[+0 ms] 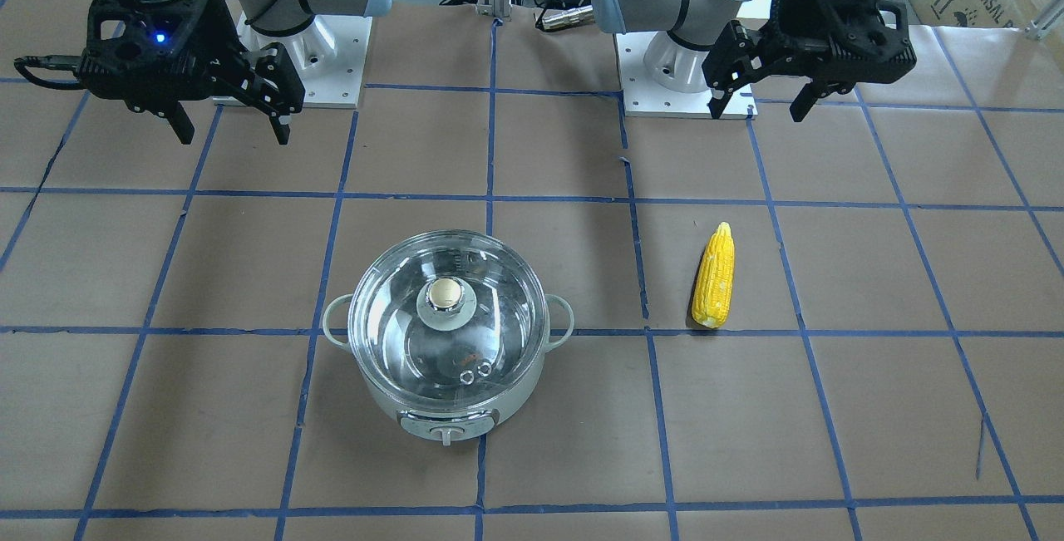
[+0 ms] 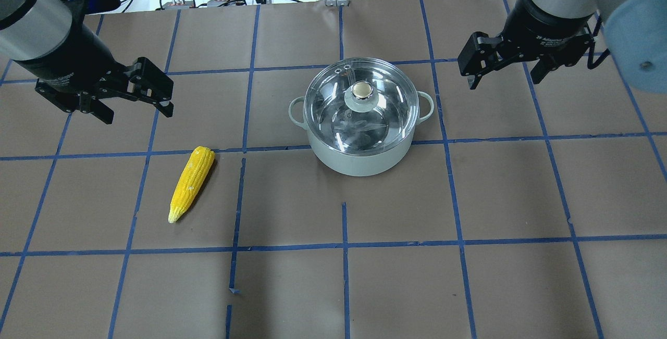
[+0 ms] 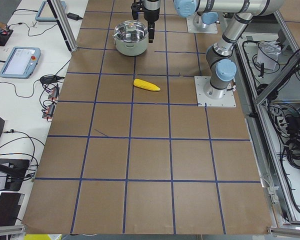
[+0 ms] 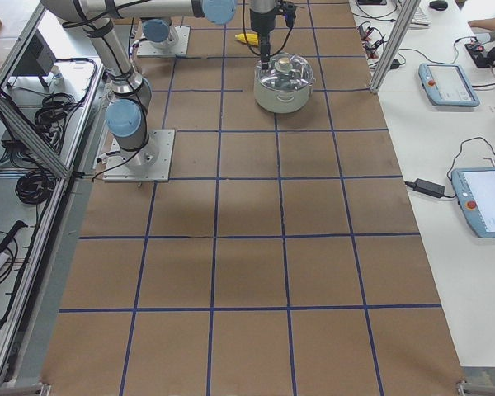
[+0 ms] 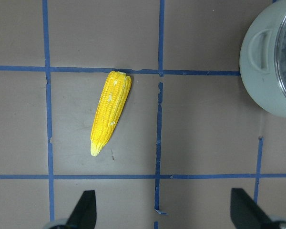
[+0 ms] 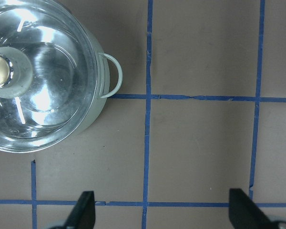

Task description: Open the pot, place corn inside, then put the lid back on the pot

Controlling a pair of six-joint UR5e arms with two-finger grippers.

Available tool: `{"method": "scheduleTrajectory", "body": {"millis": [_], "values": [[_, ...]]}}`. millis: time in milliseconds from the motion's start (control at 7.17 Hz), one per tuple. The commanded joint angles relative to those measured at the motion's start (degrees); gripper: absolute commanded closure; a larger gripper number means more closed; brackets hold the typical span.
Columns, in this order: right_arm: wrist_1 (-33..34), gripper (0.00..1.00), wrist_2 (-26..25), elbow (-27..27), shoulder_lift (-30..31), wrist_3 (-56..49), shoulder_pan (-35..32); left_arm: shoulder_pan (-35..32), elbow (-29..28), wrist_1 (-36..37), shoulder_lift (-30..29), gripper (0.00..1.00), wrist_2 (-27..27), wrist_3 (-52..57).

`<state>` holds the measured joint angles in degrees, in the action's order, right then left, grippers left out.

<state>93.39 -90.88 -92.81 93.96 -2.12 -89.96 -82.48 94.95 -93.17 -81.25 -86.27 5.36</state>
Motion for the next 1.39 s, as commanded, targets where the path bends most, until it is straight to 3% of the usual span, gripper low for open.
{"method": "scheduleTrajectory", "body": {"millis": [0, 836, 1255], "values": [[0.04, 0.0, 0.0, 0.0, 0.0, 0.1, -0.04, 0.04, 0.06, 0.01, 0.04, 0.0, 0.4, -0.09], [0.22, 0.0, 0.78, 0.17, -1.14, -0.16, -0.22, 0.13, 0.33, -0.08, 0.04, 0.0, 0.06, 0.0], [8.9, 0.0, 0.53, 1.13, -7.97, 0.01, -5.39, 0.31, 0.42, -0.08, -0.05, 0.0, 0.05, 0.0]]}}
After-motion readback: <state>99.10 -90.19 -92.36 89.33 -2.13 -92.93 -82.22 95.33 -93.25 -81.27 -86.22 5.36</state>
